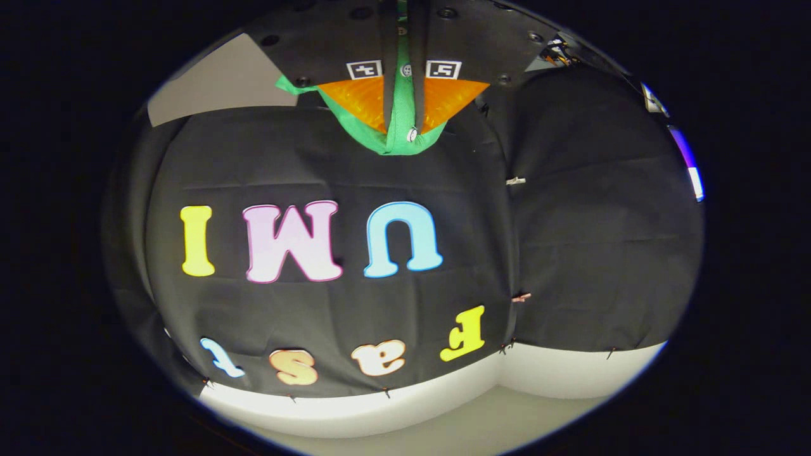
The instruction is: Put the clothes into the washing machine and then close the washing machine lid.
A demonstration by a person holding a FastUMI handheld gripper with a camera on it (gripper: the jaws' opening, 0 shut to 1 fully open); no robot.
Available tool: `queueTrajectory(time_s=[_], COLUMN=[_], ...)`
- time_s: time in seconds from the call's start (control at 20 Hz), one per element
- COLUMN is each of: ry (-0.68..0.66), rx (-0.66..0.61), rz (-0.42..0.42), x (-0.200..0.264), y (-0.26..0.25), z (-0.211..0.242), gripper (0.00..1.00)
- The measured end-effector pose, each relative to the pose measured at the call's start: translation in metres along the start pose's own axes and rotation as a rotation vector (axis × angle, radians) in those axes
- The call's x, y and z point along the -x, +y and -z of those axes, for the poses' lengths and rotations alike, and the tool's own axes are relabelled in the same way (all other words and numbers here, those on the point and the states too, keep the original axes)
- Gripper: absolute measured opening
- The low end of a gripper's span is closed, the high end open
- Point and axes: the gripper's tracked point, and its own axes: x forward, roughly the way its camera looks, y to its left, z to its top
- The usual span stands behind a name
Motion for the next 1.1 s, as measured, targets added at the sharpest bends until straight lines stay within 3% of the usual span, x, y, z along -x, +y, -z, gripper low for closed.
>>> queueTrajectory(time_s=[0.6, 0.8, 1.1], ry=[0.287, 0.390, 0.587], rx=[0.027, 0.040, 0.060], rz=[-0.150, -0.169, -0.122], x=[-0.126, -0.148, -0.170], y=[0.042, 0.035, 0.009], z=[0.135, 0.191, 0.268], gripper=[0.11, 0.11, 0.13])
